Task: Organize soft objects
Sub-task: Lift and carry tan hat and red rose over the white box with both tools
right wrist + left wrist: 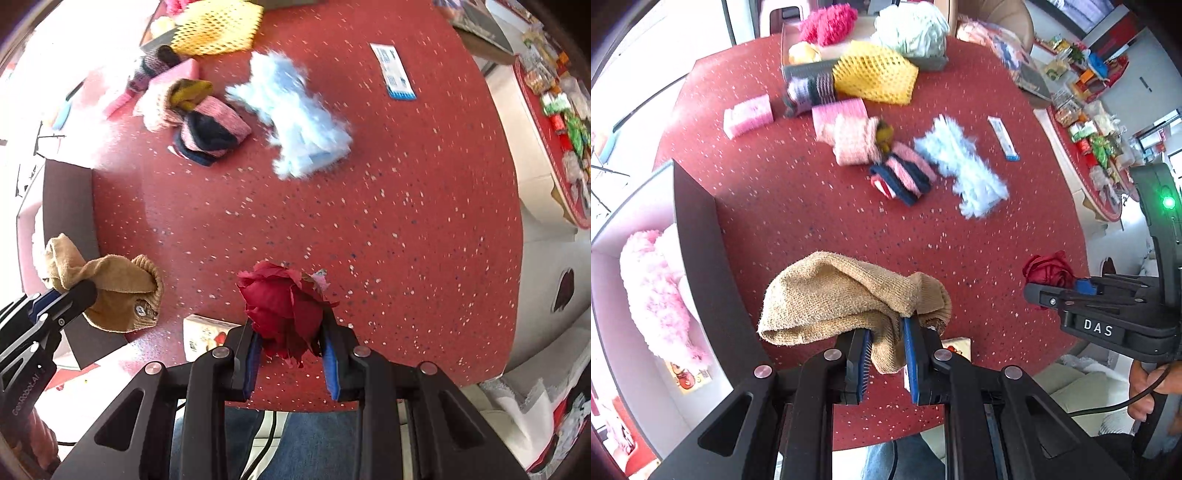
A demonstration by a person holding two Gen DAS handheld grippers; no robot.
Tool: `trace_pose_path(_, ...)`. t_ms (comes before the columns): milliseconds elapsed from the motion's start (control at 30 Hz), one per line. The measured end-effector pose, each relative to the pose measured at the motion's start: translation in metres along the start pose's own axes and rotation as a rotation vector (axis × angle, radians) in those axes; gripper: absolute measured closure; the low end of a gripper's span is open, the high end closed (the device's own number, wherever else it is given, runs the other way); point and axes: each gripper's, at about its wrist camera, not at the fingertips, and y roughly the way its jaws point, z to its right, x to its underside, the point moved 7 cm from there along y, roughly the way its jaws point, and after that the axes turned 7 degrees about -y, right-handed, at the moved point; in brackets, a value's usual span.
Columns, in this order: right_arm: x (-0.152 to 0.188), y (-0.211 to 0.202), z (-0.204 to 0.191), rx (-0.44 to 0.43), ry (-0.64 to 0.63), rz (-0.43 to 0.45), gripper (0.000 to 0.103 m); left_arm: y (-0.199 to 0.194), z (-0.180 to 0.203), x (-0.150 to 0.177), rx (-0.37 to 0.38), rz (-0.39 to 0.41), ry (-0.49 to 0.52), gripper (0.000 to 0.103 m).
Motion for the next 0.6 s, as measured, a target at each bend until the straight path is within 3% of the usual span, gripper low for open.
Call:
trace_pose_path(333,-0.015,-0.028,-0.024,0.054,-0.097,0.034,0.072,-0.019,-0.027,-0.006,0.042,0.060,-0.081,0.086)
trace_pose_path(600,-0.032,-0.027,-0.052,0.086,-0.177,0.047,0.072,-0.029,-0.052,-0.002,0.037,0.101,-0.139,0.086)
